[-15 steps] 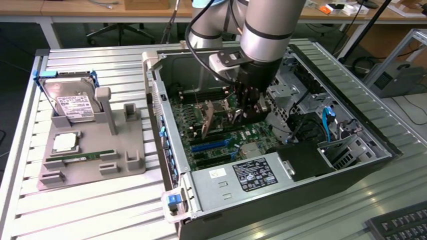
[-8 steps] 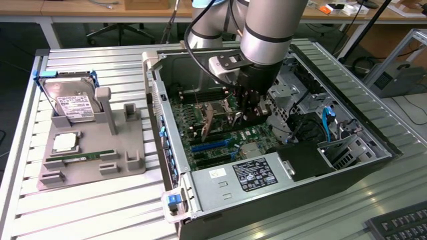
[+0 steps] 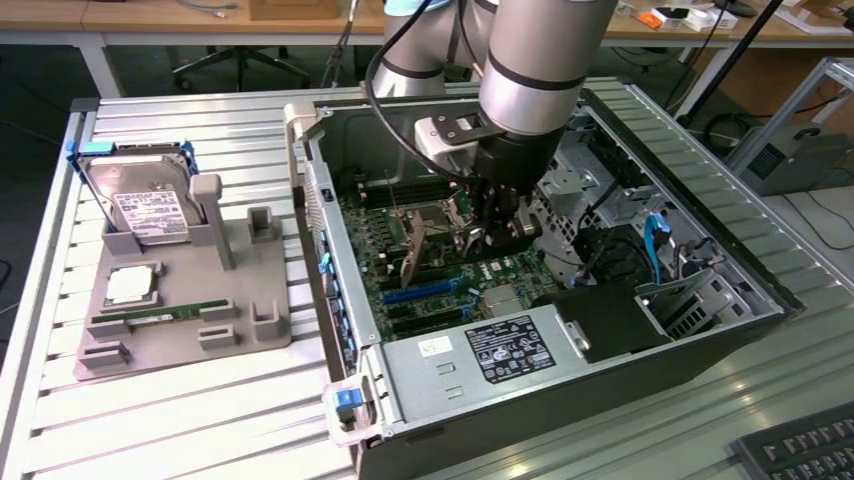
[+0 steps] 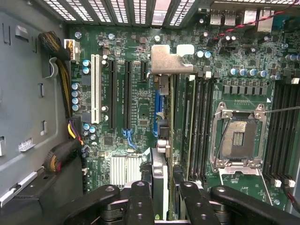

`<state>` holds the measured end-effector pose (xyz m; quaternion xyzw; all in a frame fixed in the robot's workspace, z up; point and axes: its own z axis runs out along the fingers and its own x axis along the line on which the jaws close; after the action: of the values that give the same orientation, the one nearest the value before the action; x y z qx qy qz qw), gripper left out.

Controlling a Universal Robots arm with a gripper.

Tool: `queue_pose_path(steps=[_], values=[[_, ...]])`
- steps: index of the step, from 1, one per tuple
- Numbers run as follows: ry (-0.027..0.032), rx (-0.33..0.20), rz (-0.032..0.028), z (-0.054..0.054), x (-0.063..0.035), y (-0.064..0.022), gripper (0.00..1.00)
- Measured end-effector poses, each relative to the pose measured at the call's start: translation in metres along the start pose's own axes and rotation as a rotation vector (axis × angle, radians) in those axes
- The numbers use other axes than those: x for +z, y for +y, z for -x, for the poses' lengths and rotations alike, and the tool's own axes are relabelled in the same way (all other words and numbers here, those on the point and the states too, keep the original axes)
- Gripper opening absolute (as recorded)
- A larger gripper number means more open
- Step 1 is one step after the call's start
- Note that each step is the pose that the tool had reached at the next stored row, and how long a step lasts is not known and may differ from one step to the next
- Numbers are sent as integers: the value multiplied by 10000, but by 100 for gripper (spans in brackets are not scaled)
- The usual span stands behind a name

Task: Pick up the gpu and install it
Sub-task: 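Insert the gpu into the slot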

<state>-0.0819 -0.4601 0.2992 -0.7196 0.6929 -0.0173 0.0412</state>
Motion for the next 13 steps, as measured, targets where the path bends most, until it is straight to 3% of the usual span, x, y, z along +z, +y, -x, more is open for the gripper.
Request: queue_pose_path(steps=[8,11,12,13], values=[[0,0,0,-52,-2,77,27],[-1,1,-1,-52,-1,124,27],[-1,6,-1,-50,-2,182,27],[33,373,-11,-50,1,200,27]])
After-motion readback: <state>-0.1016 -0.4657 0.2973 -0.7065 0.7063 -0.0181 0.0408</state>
